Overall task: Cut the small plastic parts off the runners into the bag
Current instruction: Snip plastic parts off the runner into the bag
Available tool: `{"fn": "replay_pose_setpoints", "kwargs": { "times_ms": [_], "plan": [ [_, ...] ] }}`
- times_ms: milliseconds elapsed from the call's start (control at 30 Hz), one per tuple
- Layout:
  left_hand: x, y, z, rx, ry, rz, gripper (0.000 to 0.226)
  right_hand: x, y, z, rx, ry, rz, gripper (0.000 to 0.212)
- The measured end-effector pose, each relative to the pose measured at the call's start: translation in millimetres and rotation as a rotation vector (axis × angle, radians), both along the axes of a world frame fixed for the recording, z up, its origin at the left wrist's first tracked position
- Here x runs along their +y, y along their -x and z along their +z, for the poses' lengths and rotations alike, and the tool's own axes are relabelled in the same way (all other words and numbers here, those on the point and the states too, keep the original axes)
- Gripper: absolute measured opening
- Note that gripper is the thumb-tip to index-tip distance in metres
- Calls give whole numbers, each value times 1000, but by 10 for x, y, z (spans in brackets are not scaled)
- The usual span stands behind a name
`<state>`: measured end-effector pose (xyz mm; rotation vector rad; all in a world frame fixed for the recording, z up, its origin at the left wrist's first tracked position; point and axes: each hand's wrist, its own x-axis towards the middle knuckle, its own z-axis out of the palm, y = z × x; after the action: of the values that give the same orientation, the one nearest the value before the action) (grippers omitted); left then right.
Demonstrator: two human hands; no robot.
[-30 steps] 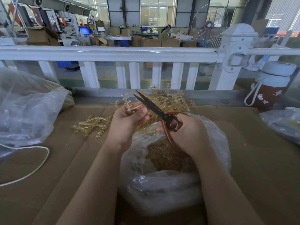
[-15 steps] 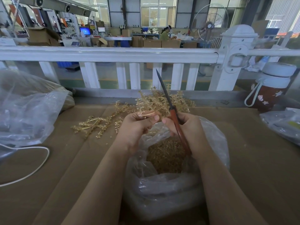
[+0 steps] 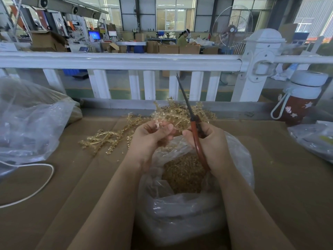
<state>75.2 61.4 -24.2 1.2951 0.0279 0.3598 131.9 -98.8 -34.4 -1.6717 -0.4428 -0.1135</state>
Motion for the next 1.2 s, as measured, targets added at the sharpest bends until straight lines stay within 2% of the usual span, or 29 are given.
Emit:
{"fn": "replay_pose_setpoints", "kwargs": {
  "times_ms": [133,267,367,433,633,733,933,1067,1200],
  "plan": [
    [-4,4,11,-1,2,52,18,-3,-47,-48,-37,90,-40,18],
    [22,1,22,-43,-3,120,2,-21,-49,-93,-153,352,-129,57],
    [43,-6,22,-68,-3,147,15,-22,-22,-108,-256,490,-135,68],
    [47,-8,22,-83,-5,150,18,-28,-14,-107,-299,541,-139,67],
    [73,-20,-4,-109,-64,148,47,-56,-12,-90,-418,637,-137,60],
    [79,-31,-18,-104,-65,147,46,-55,-16,-95,-451,670,-161,54],
    [72,-11,-4,-102,-33,113,39,-53,-11,-100,-477,657,-204,56],
    [64,-5,11,-79,-2,104,20,-52,-17,-115,-468,643,-212,56],
    [62,-7,12,-72,32,87,33,-54,-1,-111,-492,619,-235,49]
  ]
}}
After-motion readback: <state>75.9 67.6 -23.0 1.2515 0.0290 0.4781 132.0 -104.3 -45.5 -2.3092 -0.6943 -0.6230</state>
